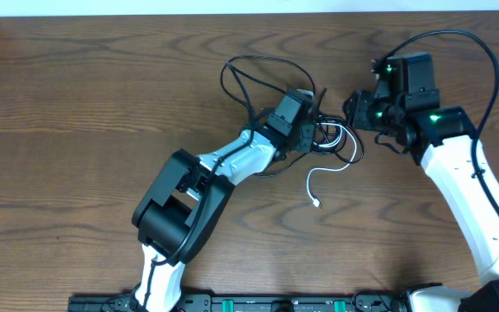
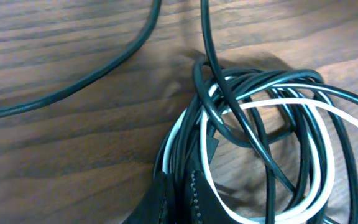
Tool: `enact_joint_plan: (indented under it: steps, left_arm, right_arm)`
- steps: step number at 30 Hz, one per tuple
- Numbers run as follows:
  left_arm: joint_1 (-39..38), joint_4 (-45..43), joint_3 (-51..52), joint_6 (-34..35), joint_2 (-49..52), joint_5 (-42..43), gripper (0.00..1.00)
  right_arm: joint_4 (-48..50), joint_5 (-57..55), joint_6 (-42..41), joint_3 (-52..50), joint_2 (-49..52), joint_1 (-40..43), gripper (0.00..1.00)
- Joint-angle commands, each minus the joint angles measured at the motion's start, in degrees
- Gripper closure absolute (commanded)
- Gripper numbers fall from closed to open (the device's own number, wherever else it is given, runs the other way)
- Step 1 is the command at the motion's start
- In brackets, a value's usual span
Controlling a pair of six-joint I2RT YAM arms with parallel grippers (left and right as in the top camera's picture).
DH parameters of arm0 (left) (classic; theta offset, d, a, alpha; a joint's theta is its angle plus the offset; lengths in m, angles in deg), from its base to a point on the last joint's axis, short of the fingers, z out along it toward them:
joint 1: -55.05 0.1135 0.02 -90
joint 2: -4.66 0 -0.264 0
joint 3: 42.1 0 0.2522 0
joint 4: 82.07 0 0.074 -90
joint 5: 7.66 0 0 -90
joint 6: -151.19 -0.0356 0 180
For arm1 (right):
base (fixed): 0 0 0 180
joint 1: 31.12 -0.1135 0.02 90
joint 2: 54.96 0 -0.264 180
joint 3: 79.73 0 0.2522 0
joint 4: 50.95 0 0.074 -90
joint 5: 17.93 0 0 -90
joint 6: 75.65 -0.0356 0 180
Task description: Untangle cables
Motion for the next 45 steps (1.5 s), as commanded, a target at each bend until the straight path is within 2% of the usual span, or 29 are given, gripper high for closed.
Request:
enact_joint_plan:
  steps: [1, 5, 12, 16, 24, 34, 45]
  left_arm:
    - [0.9, 2.6, 0.7, 3.0, -1.1, -7.5, 0.93]
    - [2.7, 5.1, 0.7, 3.5, -7.9, -3.1, 0.93]
    - [5.8, 7.8, 0.7, 4.3, -19.6, 13.6, 0.93]
    - [6.5, 8.7, 0.7, 6.7, -23.0, 15.2, 0.93]
    - [7.3, 8.6, 0.7, 13.0, -24.1, 15.7, 0.93]
    - [11.1, 3.3, 0.7, 20.5, -24.1, 30.7, 0.93]
    - [11.1, -1.5, 0.7, 26.3, -24.1, 39.8, 0.93]
  right_arm:
    - [0.4, 0.4, 0.9, 0.6, 0.8, -1.1, 0.53]
    - [1.5, 3.7, 0.9, 0.7, 3.0, -1.0, 0.56]
    - [8.7, 15.3, 4.1, 0.7, 3.7, -1.0, 0.56]
    - [10.1, 19.0, 3.9, 0.7, 3.8, -1.0, 0.56]
    - [11.9, 22.4, 2.0, 0.6, 4.0, -1.0, 0.56]
    - [15.8, 26.1, -0.4, 0.6, 7.5, -1.1, 0.56]
    - [24.7, 30.2, -6.7, 0.6, 12.9, -2.5, 0.56]
